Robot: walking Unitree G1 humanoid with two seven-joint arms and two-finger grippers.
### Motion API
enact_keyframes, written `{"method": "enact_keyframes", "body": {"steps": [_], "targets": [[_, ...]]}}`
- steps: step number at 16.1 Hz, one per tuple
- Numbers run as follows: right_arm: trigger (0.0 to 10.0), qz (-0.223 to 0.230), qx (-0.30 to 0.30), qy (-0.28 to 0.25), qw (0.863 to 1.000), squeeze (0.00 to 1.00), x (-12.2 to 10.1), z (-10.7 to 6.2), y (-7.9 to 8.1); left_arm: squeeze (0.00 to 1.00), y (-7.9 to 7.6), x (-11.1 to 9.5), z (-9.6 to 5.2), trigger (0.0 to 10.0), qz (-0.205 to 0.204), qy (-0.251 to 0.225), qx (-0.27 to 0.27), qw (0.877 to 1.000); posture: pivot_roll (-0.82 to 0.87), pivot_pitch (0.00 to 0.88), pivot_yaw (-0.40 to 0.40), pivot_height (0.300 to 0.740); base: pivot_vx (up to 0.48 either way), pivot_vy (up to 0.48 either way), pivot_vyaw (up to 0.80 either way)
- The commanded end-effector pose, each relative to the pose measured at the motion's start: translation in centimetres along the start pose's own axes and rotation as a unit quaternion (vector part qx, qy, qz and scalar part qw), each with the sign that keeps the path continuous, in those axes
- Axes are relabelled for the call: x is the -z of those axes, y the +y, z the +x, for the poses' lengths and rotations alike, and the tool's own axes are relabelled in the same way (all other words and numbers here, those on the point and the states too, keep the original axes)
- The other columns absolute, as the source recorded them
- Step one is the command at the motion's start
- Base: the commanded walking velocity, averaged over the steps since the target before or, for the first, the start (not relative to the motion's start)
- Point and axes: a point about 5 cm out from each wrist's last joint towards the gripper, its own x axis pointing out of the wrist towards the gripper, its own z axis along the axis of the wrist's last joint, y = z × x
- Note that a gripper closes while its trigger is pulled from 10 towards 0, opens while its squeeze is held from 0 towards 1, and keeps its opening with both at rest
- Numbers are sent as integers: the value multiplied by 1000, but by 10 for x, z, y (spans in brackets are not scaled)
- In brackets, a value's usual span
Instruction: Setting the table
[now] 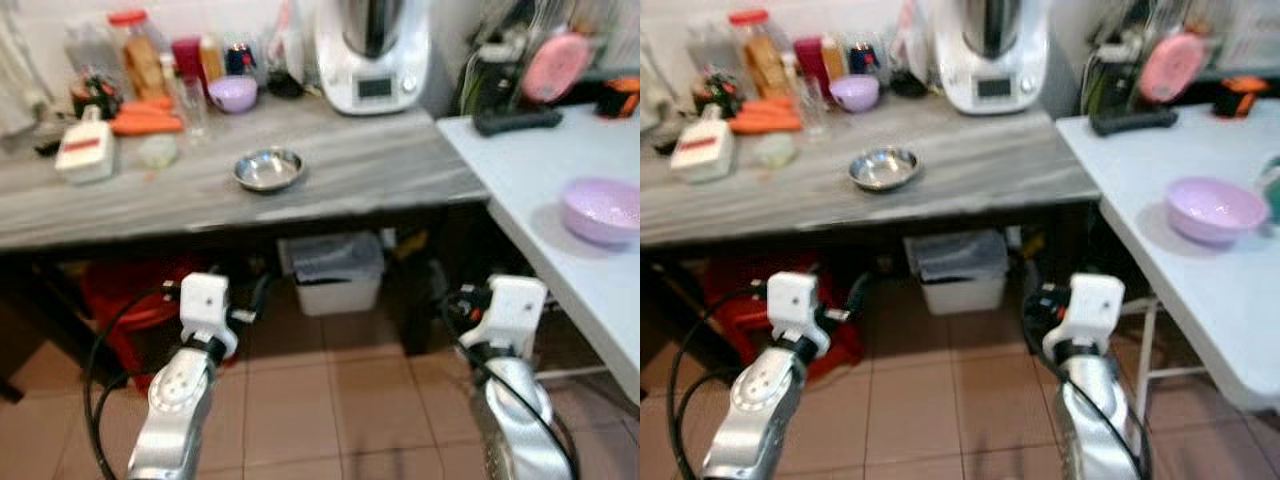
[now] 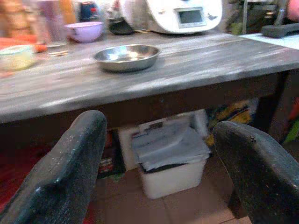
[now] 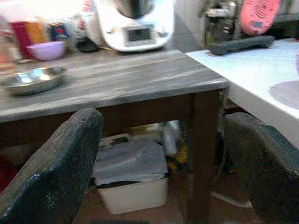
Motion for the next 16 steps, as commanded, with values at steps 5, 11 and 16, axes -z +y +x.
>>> {"method": "enact_keyframes", "body": {"steps": [5, 11, 16], "targets": [[10000, -33, -14, 7, 999, 0, 4, 0, 6, 0, 1, -1, -2, 10000, 7, -8, 12, 1000, -78, 12, 106, 740, -55, 0, 0], [10000, -19, -30, 15, 999, 0, 6, 0, 10, 0, -3, -2, 1, 10000, 11, -11, 28, 1000, -80, 14, 113, 740, 0, -42, 0], [10000, -16, -26, 16, 999, 0, 5, -1, 8, 0, -5, -1, 3, 10000, 7, -8, 34, 999, -81, 21, 118, 740, 0, -290, 0]]}}
